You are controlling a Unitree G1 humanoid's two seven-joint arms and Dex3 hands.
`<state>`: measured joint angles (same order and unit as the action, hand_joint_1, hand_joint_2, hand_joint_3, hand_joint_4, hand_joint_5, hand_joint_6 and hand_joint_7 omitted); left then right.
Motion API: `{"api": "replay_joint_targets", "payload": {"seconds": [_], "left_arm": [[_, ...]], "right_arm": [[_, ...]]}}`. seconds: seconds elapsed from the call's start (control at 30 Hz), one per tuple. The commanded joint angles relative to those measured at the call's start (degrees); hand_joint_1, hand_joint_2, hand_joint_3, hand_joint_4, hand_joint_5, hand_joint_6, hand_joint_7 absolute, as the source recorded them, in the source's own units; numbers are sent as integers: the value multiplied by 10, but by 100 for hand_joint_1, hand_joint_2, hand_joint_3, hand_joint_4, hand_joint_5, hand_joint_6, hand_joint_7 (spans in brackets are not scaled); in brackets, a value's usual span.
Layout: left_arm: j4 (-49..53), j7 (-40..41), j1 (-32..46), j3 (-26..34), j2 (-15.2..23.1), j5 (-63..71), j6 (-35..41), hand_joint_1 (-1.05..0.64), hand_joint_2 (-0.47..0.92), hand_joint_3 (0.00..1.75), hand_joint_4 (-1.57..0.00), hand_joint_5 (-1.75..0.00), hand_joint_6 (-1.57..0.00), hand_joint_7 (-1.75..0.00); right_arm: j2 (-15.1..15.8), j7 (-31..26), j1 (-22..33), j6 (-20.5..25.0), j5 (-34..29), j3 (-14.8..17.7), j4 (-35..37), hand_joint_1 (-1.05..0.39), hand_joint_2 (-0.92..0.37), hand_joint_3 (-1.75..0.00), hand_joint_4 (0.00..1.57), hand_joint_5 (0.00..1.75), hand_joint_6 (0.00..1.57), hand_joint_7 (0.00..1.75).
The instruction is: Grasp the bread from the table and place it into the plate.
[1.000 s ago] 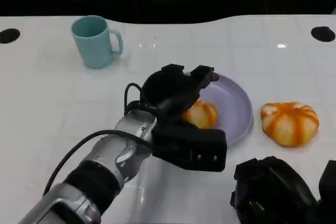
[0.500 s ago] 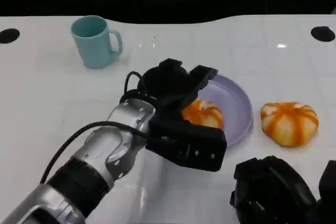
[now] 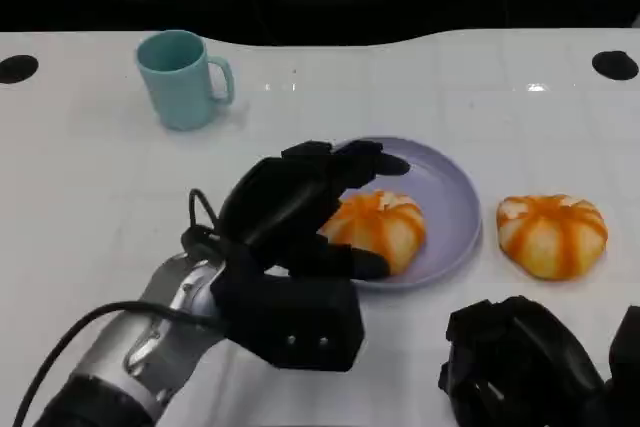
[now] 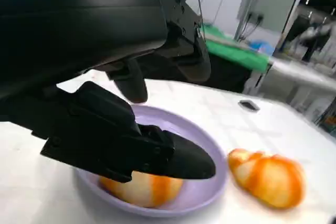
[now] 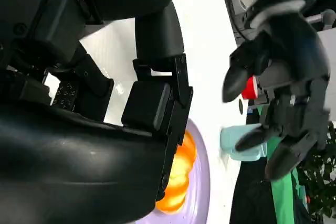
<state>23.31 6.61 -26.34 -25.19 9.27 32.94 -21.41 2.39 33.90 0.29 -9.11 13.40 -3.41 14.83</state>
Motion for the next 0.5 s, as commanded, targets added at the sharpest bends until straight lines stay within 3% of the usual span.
{"api": "replay_joint_targets", "payload": {"seconds": [0.03,0.2,0.3,0.5], "left_arm": [[13,7,43,33,-6,-65,-57,-71,92,23,-59,-127,-36,-120],[14,-22,82,57,-7,-138,-126,-67,92,23,-73,-158,-44,-139],[18,-42,105,68,-10,-173,-160,-68,92,24,-73,-172,-43,-156],[15,-144,156,89,-34,-315,-172,-72,92,26,-78,-175,-51,-173]], "right_arm": [[8,0,3,-1,5,5,1,-105,-3,-136,154,128,157,99],[9,2,3,5,7,6,-3,-105,-2,-137,154,130,157,100],[10,1,4,5,5,5,-5,-105,-2,-138,154,130,157,100],[11,-3,6,5,1,4,-8,-105,-3,-138,153,131,157,102]]}}
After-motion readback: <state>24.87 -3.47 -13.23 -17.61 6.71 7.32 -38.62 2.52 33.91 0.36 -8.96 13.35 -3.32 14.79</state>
